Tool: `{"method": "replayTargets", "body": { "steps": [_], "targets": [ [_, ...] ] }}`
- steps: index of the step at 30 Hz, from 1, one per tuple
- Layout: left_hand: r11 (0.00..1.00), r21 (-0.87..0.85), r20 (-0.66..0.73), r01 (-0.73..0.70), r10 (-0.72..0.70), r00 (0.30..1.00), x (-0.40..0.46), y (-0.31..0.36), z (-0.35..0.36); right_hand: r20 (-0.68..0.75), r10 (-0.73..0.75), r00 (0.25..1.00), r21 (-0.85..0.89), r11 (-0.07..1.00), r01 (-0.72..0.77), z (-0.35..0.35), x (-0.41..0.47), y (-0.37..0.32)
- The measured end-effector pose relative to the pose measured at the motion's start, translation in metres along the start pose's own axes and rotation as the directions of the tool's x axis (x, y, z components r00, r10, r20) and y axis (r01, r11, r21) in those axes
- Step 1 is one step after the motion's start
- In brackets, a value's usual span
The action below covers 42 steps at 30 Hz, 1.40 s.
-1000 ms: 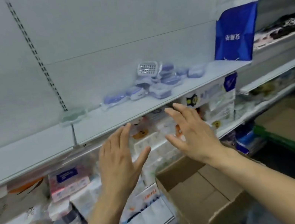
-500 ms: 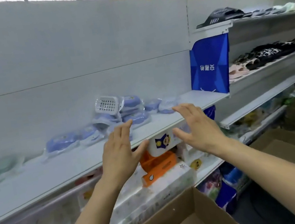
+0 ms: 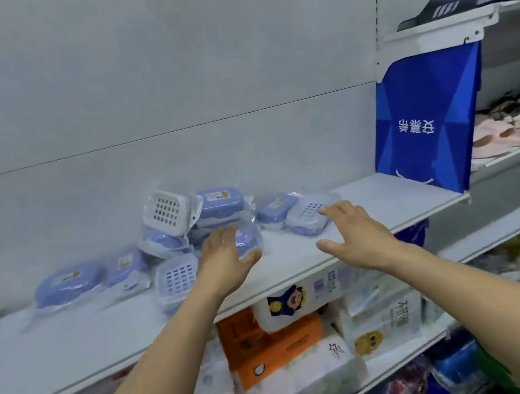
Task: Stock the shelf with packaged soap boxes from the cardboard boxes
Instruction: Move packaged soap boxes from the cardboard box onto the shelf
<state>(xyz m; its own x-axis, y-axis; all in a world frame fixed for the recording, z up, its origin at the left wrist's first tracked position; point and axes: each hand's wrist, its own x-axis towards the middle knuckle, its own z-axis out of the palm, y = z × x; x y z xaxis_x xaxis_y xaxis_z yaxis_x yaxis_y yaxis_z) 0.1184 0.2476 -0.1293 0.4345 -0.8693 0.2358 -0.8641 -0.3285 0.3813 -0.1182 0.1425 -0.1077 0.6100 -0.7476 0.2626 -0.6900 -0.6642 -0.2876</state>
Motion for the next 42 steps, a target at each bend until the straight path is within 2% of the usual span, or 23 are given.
{"method": "replayTargets", "body": {
  "steps": [7, 11, 13, 16, 18, 20, 22, 24, 26, 30, 35, 39, 41, 42],
  "targets": [
    [0.941, 0.247, 0.021, 0.232, -0.245, 0.969, 0.063, -0.005, 0.042, 0.160, -0.120, 0.980, 0.005, 0.993, 0.121, 0.032, 0.091, 0.045],
    [0.842, 0.458, -0.094, 0.285, -0.273, 0.957, 0.065, 0.011, 0.049, 0.298, -0.176, 0.938, -0.097, 0.972, 0.213, 0.041, 0.119, 0.068],
    [0.809, 0.516, -0.069, 0.282, -0.289, 0.955, 0.065, 0.024, 0.047, 0.248, -0.215, 0.945, -0.133, 0.958, 0.253, 0.044, 0.125, 0.076],
    [0.789, 0.541, -0.006, 0.291, -0.342, 0.940, 0.066, 0.036, 0.044, 0.171, -0.268, 0.948, -0.084, 0.955, 0.285, 0.043, 0.126, 0.084],
    [0.824, 0.475, 0.050, 0.309, -0.376, 0.925, 0.065, 0.042, 0.041, 0.160, -0.273, 0.949, -0.041, 0.958, 0.283, 0.038, 0.123, 0.089],
    [0.894, 0.282, 0.133, 0.348, -0.395, 0.909, 0.061, 0.045, 0.040, 0.134, -0.281, 0.950, -0.007, 0.959, 0.284, 0.034, 0.117, 0.094],
    [0.920, 0.115, 0.162, 0.375, -0.390, 0.907, 0.051, 0.048, 0.040, 0.091, -0.296, 0.951, 0.041, 0.955, 0.294, 0.033, 0.108, 0.098],
    [0.924, 0.015, 0.087, 0.382, -0.382, 0.920, 0.031, 0.053, 0.040, 0.041, -0.331, 0.943, 0.095, 0.941, 0.326, 0.031, 0.097, 0.097],
    [0.926, -0.072, -0.046, 0.369, -0.373, 0.927, 0.006, 0.059, 0.038, -0.018, -0.372, 0.928, 0.167, 0.914, 0.369, 0.029, 0.083, 0.091],
    [0.933, -0.140, -0.294, 0.332, -0.359, 0.886, -0.054, 0.063, 0.022, -0.137, -0.401, 0.906, 0.328, 0.844, 0.424, 0.024, 0.049, 0.064],
    [0.906, -0.247, -0.447, 0.343, -0.421, 0.789, -0.153, 0.041, -0.019, -0.234, -0.413, 0.880, 0.445, 0.759, 0.474, 0.019, -0.010, -0.008],
    [0.888, -0.223, -0.520, 0.403, -0.458, 0.721, -0.241, -0.005, -0.064, -0.277, -0.459, 0.844, 0.485, 0.692, 0.536, 0.017, -0.071, -0.100],
    [0.875, -0.210, -0.524, 0.437, -0.478, 0.705, -0.303, -0.045, -0.101, -0.283, -0.490, 0.825, 0.519, 0.645, 0.561, 0.028, -0.115, -0.174],
    [0.873, -0.218, -0.525, 0.436, -0.482, 0.701, -0.310, -0.051, -0.105, -0.283, -0.493, 0.823, 0.535, 0.631, 0.562, 0.028, -0.121, -0.185]
  ]
}}
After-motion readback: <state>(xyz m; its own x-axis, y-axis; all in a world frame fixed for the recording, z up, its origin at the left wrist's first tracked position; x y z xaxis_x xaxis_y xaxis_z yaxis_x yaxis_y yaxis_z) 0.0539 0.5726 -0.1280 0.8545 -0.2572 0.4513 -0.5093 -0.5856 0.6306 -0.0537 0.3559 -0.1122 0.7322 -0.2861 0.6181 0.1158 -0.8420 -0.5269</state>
